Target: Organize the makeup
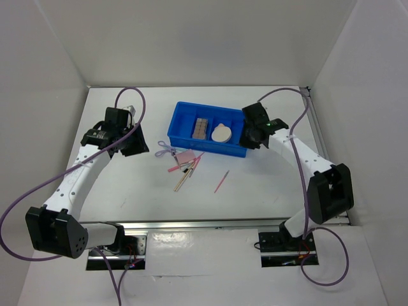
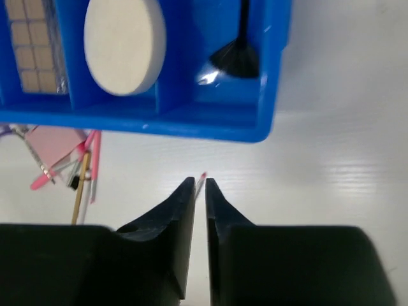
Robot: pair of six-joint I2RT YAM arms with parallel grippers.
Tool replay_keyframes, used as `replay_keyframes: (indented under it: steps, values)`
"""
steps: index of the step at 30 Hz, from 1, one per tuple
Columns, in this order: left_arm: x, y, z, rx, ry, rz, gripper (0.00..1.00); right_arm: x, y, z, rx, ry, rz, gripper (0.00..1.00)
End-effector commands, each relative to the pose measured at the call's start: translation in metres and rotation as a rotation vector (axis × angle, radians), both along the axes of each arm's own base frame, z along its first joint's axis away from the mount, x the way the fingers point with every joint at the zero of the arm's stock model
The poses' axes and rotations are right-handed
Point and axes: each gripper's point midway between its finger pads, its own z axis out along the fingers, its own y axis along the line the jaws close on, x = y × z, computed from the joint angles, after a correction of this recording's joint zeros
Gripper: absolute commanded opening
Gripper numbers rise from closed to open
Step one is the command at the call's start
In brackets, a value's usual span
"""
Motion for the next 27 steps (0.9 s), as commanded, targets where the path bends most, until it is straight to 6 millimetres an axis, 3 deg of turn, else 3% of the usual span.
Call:
replay_keyframes:
  steps: [1, 2, 3, 4, 7, 8, 9, 11, 13, 14, 16, 19, 22, 27]
  values:
    - [0.002, -0.002, 0.008, -0.003, -0.042, -0.02, 0.47, -0.014, 0.028, -0.011, 0.047, 0.031, 0.029, 0.21]
    - [0.002, -0.002, 0.008, -0.003, -0.042, -0.02, 0.47, -0.022, 0.041, -0.015, 0.051, 0.042, 0.055, 0.3]
    - [0.002, -0.002, 0.008, -0.003, -0.042, -0.02, 0.47, -0.027, 0.045, -0.022, 0.04, 0.057, 0.058, 0.45]
    - [0.002, -0.002, 0.008, -0.003, -0.042, -0.02, 0.47, -0.029, 0.05, -0.027, 0.037, 0.068, 0.046, 0.49]
    - [0.002, -0.002, 0.008, -0.003, -0.042, -0.02, 0.47, -0.036, 0.056, -0.032, 0.012, 0.081, 0.057, 0.49]
    - [0.002, -0.002, 0.008, -0.003, -0.042, -0.02, 0.47, -0.035, 0.055, -0.032, 0.005, 0.077, 0.052, 0.3]
    - [0.001, -0.001, 0.004, -0.002, -0.033, -0.02, 0.47, -0.031, 0.057, -0.027, 0.01, 0.058, 0.061, 0.22]
    - [0.001, -0.001, 0.004, -0.002, -0.033, -0.02, 0.47, -0.033, 0.056, -0.033, -0.001, 0.077, 0.061, 0.14]
    - [0.001, -0.001, 0.004, -0.002, -0.033, -0.02, 0.47, -0.04, 0.059, -0.041, 0.01, 0.113, 0.091, 0.14]
    - [-0.001, -0.001, 0.001, 0.0, -0.024, -0.02, 0.47, -0.046, 0.064, -0.048, 0.015, 0.138, 0.102, 0.28]
    - [-0.001, -0.003, 0.001, -0.008, -0.023, -0.026, 0.47, -0.056, 0.065, -0.063, 0.007, 0.184, 0.103, 0.43]
    - [-0.001, -0.003, 0.001, -0.008, -0.023, -0.026, 0.47, -0.07, 0.065, -0.083, -0.002, 0.259, 0.087, 0.45]
    - [0.001, -0.003, 0.001, -0.007, -0.022, -0.026, 0.47, -0.082, 0.072, -0.093, -0.007, 0.285, 0.094, 0.45]
    - [0.001, -0.005, -0.001, -0.013, -0.011, -0.031, 0.47, -0.094, 0.082, -0.107, -0.006, 0.318, 0.111, 0.54]
